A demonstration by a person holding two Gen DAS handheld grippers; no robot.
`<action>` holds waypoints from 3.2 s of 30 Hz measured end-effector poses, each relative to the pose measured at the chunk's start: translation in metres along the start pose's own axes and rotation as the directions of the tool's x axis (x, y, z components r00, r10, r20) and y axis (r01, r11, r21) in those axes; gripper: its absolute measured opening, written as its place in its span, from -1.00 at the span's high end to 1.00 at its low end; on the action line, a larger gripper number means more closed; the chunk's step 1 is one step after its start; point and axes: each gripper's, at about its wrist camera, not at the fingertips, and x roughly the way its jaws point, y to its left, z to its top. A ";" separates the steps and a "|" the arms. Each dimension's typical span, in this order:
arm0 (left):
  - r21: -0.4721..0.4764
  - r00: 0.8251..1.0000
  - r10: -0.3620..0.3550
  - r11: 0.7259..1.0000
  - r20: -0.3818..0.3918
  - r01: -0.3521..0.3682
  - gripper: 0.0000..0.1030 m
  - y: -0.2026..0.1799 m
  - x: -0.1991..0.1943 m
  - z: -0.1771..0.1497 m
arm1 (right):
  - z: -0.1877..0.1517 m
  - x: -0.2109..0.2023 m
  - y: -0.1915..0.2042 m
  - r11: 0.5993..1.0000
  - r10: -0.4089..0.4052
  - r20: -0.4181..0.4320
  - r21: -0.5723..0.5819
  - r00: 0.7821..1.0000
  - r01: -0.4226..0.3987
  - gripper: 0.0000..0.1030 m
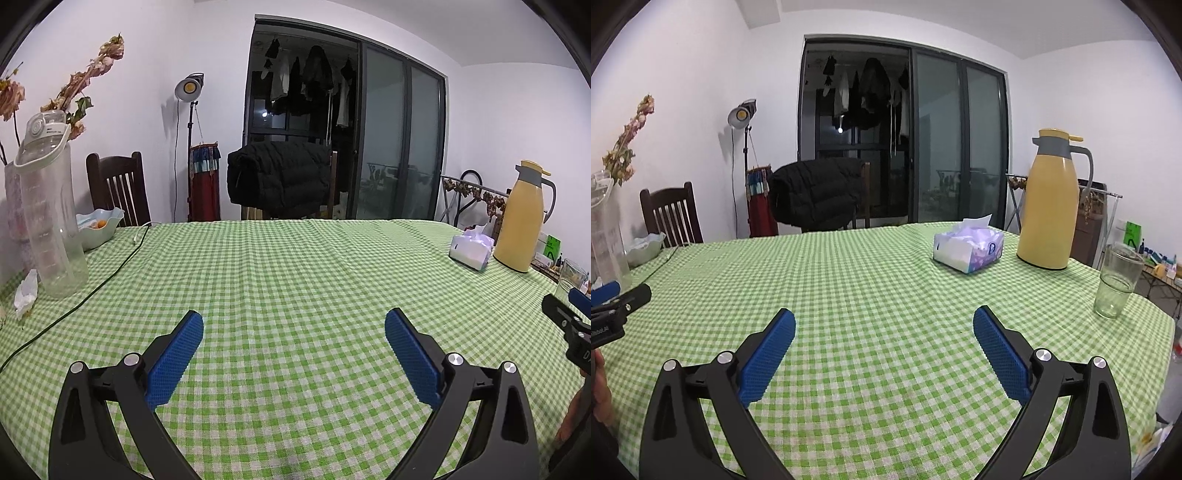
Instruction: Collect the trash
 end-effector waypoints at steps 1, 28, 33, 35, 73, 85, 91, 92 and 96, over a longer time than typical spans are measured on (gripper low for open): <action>-0.003 1.000 0.000 1.000 -0.004 0.000 -0.86 0.001 0.001 0.000 | 0.000 0.000 -0.002 1.000 -0.001 -0.001 0.009 1.000 0.001 -0.81; 0.067 0.999 -0.008 0.998 0.032 0.006 -0.86 -0.012 -0.009 -0.003 | 0.001 0.003 0.002 1.000 -0.009 -0.014 0.012 1.000 0.009 -0.84; 0.068 0.999 -0.008 0.998 0.034 0.006 -0.86 -0.012 -0.010 -0.003 | 0.001 0.003 0.001 1.000 -0.009 -0.014 0.011 1.000 0.009 -0.84; 0.068 0.999 -0.008 0.998 0.034 0.006 -0.86 -0.012 -0.010 -0.003 | 0.001 0.003 0.002 1.000 -0.009 -0.015 0.011 1.000 0.009 -0.84; 0.068 0.999 -0.008 0.998 0.033 0.006 -0.86 -0.012 -0.009 -0.002 | 0.001 0.003 0.001 1.000 -0.010 -0.016 0.015 1.000 0.010 -0.84; 0.069 0.999 -0.010 0.998 0.033 0.007 -0.86 -0.011 -0.008 -0.002 | 0.000 0.003 0.001 1.000 -0.010 -0.017 0.015 1.000 0.010 -0.84; 0.075 0.999 -0.012 0.997 0.033 0.010 -0.86 -0.012 -0.010 -0.003 | 0.001 0.003 0.001 1.000 -0.009 -0.018 0.016 1.000 0.009 -0.84; 0.075 0.999 -0.007 0.997 0.034 0.004 -0.86 -0.012 -0.011 -0.003 | 0.001 0.003 0.001 1.000 -0.009 -0.018 0.016 1.000 0.009 -0.84; 0.066 1.000 0.001 0.998 0.023 -0.003 -0.86 -0.009 -0.010 -0.004 | 0.001 0.003 0.001 1.000 -0.009 -0.019 0.016 1.000 0.009 -0.84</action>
